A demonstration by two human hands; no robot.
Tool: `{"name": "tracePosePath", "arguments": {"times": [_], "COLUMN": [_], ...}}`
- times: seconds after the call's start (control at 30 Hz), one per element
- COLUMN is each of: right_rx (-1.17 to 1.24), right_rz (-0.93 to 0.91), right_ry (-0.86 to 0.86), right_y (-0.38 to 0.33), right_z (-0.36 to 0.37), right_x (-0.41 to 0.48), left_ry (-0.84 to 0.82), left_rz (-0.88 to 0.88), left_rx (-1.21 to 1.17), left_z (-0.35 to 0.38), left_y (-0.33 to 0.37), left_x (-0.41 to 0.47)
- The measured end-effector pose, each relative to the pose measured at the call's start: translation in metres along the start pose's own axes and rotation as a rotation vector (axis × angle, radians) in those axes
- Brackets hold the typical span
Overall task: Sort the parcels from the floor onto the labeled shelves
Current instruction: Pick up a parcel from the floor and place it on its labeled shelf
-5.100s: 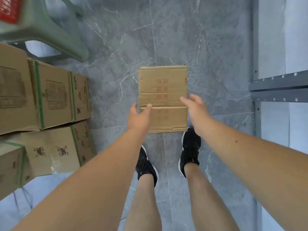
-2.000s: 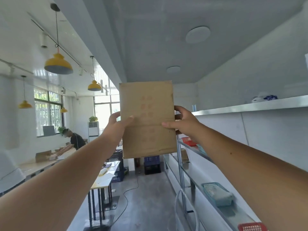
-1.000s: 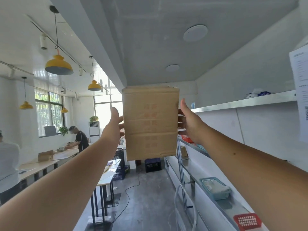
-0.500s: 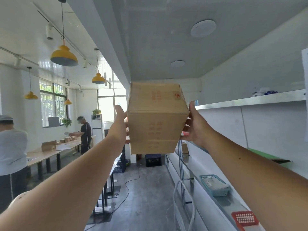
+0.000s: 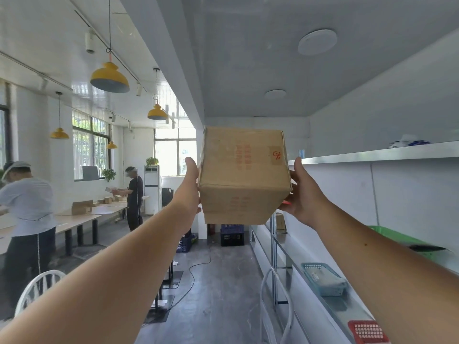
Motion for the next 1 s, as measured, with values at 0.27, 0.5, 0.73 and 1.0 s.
{"name": "tracePosePath", "arguments": {"times": [0.27, 0.5, 0.73, 1.0], "right_rx": [-0.019, -0.007, -0.032, -0.057], "right_rz": [0.024, 0.033, 0.019, -0.021], "right_ry": [0.017, 0.030, 0.049, -0.010], "right_y": [0.013, 0.015, 0.010, 0.009], "right_z": [0.001, 0.001, -0.007, 0.002], "right_x": [0.000, -0.003, -0.001, -0.010], "left_ry": [0.025, -0.014, -0.009, -0.013], "left_rz": [-0.001, 0.012, 0.030, 0.006], "left_rx": [-0.031, 0.006, -0.035, -0.017], "left_z": [-0.003, 0.000, -0.002, 0.001], "left_y": [-0.001, -0.004, -0.007, -0.011], "left_x": [-0.006, -0.009, -0.004, -0.003]}}
Point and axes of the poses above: each hand's wrist, its own x-axis towards the middle knuckle, its own z-axis out of the palm, y = z × x, the point moved 9 cm from there along x, towards the middle knuckle, and after that the axes turned 4 degrees about y, right-handed, at the moved point
